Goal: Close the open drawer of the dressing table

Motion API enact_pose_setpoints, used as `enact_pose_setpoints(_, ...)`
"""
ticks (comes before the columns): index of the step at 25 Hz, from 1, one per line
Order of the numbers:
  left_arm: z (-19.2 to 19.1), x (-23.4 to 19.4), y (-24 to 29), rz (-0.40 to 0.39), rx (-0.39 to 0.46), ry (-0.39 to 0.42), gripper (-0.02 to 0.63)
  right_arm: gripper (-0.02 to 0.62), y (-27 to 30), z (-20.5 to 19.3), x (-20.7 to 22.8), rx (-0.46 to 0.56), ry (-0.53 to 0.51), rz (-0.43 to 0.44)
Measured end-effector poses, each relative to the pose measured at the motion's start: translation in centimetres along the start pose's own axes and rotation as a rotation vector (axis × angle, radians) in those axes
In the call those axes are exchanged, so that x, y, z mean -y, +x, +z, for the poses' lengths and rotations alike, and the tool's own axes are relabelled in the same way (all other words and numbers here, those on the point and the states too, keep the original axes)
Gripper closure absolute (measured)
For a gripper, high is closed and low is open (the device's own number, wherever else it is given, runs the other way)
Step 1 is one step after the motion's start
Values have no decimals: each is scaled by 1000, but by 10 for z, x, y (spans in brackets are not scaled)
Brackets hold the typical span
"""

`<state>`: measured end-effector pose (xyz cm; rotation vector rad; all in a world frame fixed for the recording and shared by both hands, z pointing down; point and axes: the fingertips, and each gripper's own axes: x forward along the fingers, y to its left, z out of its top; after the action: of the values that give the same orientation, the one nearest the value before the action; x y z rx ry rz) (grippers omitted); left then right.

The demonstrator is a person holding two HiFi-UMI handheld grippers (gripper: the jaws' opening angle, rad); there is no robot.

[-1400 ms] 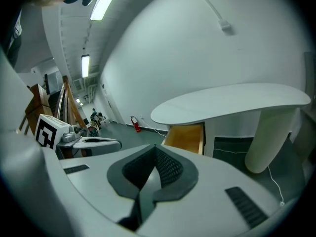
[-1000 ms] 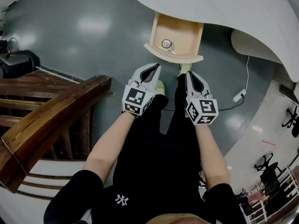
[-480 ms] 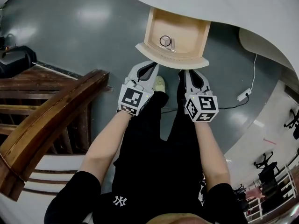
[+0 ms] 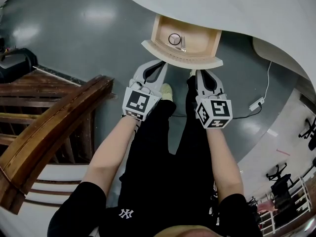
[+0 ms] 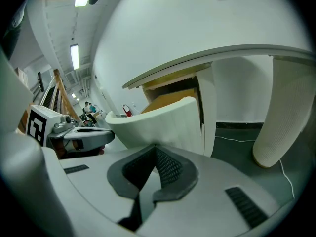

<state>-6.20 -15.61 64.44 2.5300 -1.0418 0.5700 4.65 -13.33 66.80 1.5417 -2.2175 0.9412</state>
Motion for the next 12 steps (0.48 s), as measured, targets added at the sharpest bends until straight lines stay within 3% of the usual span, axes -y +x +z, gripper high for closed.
enact_pose_setpoints(12, 36, -25, 45, 17, 76, -15, 596, 580, 31, 49, 29, 75, -41, -28)
